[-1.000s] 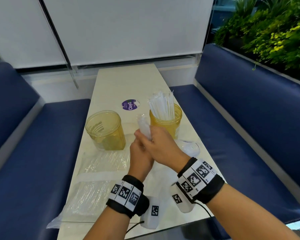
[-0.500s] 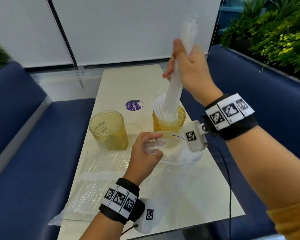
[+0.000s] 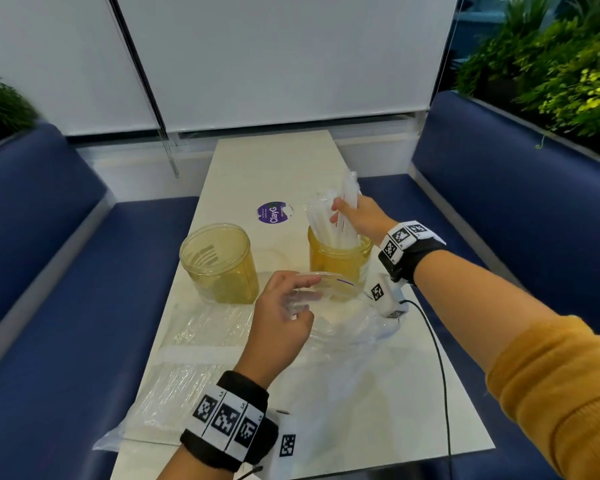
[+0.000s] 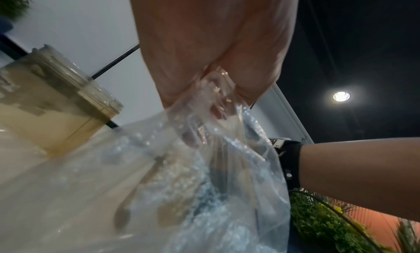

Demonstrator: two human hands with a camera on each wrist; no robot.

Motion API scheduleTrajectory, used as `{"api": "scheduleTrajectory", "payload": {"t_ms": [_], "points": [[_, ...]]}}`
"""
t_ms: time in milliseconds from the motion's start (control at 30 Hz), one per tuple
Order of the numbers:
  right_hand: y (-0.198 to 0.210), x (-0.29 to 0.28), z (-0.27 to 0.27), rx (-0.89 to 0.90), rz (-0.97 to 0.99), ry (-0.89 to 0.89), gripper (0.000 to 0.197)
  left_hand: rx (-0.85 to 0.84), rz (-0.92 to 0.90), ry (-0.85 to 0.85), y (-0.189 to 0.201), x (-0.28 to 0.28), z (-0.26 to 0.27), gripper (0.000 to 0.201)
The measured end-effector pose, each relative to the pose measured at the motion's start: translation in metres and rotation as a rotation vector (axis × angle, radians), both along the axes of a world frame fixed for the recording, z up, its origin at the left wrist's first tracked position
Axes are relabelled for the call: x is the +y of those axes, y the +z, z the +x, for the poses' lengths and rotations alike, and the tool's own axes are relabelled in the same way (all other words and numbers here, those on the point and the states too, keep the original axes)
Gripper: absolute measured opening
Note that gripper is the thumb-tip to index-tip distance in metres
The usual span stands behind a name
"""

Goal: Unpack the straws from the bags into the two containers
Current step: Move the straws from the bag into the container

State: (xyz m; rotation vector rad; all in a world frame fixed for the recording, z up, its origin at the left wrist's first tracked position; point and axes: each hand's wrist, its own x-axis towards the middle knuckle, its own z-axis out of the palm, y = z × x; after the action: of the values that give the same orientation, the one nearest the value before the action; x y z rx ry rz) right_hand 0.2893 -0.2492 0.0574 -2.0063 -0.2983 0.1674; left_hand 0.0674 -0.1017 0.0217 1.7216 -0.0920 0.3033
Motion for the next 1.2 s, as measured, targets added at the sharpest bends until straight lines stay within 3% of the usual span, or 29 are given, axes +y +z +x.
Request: {"api": "scheduleTrajectory", "payload": {"t_ms": [233, 367, 433, 533, 600, 667, 767, 833, 900, 1000, 1067, 1200], "points": [[-0.012, 0.002, -0.002, 0.070, -0.230, -0.106, 0.028, -0.010, 0.013, -0.018, -0.001, -0.001, 0.000, 0.058], [-0.005, 0.002, -0.009, -0.163, -0.096, -0.215, 0.056, -0.009, 0.010, -0.014, -0.002, 0.000, 0.000, 0.058], [-0.003, 0.004, -0.013, -0.266, -0.087, -0.244, 0.060, -0.003, 0.015, -0.016, -0.002, 0.000, 0.000, 0.057], [0.005, 0.003, -0.015, -0.309, -0.355, -0.201, 0.046, 0.003, 0.022, -0.020, -0.002, 0.000, 0.001, 0.055], [0.016, 0.000, -0.021, -0.306, -0.567, -0.127, 0.053, 0.006, 0.023, -0.027, -0.001, -0.001, 0.002, 0.056], [0.036, -0.003, -0.035, -0.393, -0.650, -0.116, 0.059, 0.014, 0.026, -0.039, 0.000, -0.002, 0.003, 0.058], [0.073, -0.003, -0.070, -0.605, -0.681, -0.150, 0.034, 0.022, 0.035, -0.051, -0.001, -0.004, 0.004, 0.060], [0.092, -0.002, -0.097, -0.603, -0.665, -0.028, 0.025, 0.024, 0.030, -0.052, -0.001, -0.006, 0.006, 0.061], [0.099, -0.002, -0.122, -0.417, -0.633, 0.222, 0.027, 0.022, 0.021, -0.059, -0.001, -0.007, 0.007, 0.061], [0.076, -0.004, -0.140, -0.128, -0.726, 0.503, 0.020, 0.010, 0.059, -0.059, -0.002, -0.007, 0.007, 0.062], [0.049, -0.005, -0.143, -0.124, -0.835, 0.563, 0.014, 0.014, 0.074, -0.061, -0.003, -0.007, 0.007, 0.066], [-0.003, -0.005, -0.154, -0.303, -1.150, 0.551, 0.029, 0.012, 0.075, -0.046, -0.004, -0.004, 0.006, 0.068]]}}
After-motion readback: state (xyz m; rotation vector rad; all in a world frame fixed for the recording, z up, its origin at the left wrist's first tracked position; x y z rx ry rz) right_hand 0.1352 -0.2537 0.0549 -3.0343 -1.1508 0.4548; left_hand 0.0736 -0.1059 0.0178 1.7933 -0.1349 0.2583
